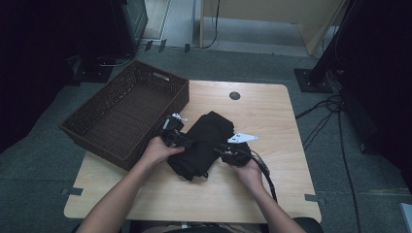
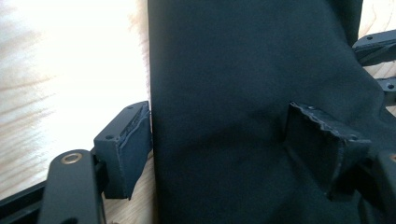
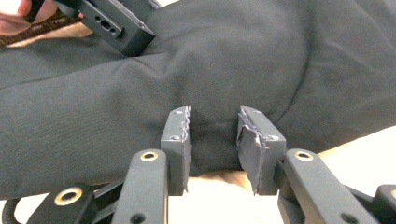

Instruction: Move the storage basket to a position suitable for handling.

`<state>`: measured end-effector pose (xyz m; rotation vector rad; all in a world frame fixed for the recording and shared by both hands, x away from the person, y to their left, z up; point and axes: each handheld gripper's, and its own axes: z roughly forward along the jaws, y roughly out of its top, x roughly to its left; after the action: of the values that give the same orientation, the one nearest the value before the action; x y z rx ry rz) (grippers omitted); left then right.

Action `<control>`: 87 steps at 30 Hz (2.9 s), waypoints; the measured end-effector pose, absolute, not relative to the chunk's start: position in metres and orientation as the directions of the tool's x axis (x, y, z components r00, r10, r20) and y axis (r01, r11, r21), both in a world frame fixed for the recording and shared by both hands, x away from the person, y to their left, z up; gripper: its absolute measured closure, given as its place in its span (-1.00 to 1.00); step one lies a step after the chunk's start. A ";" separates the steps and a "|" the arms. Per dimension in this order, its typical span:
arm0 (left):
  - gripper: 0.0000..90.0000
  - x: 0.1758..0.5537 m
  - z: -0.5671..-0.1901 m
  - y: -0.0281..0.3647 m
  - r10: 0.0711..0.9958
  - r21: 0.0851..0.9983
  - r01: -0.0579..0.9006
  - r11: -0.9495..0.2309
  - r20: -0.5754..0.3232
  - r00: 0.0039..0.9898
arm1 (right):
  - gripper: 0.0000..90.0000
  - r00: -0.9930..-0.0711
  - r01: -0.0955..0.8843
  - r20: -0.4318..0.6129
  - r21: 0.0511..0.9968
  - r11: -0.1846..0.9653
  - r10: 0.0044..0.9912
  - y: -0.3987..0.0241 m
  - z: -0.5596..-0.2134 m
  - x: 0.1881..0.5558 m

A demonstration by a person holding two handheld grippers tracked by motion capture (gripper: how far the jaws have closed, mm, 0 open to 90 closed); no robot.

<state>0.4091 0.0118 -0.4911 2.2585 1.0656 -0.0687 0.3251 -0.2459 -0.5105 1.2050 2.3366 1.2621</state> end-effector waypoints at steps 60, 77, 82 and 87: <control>-0.24 0.413 -0.485 -0.005 0.650 0.476 0.726 -0.496 -0.351 0.674 | 0.55 -0.663 0.543 0.163 0.776 0.321 0.730 -0.215 -0.521 0.350; 0.59 0.408 -0.461 -0.004 0.657 0.514 0.694 -0.505 -0.292 0.695 | 0.22 -0.667 0.556 0.168 0.761 0.335 0.726 -0.232 -0.521 0.347; 0.61 0.408 -0.453 -0.003 0.650 0.505 0.674 -0.539 -0.259 0.714 | 0.22 -0.645 0.569 0.179 0.761 0.311 0.743 -0.245 -0.521 0.345; 0.61 0.407 -0.442 -0.002 0.642 0.519 0.670 -0.531 -0.269 0.718 | 0.21 -0.647 0.569 0.175 0.759 0.317 0.742 -0.246 -0.519 0.344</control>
<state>0.4072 -0.0019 -0.4416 2.3148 0.9919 -0.0601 0.3440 -0.2464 -0.5190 1.2011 2.3743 1.2374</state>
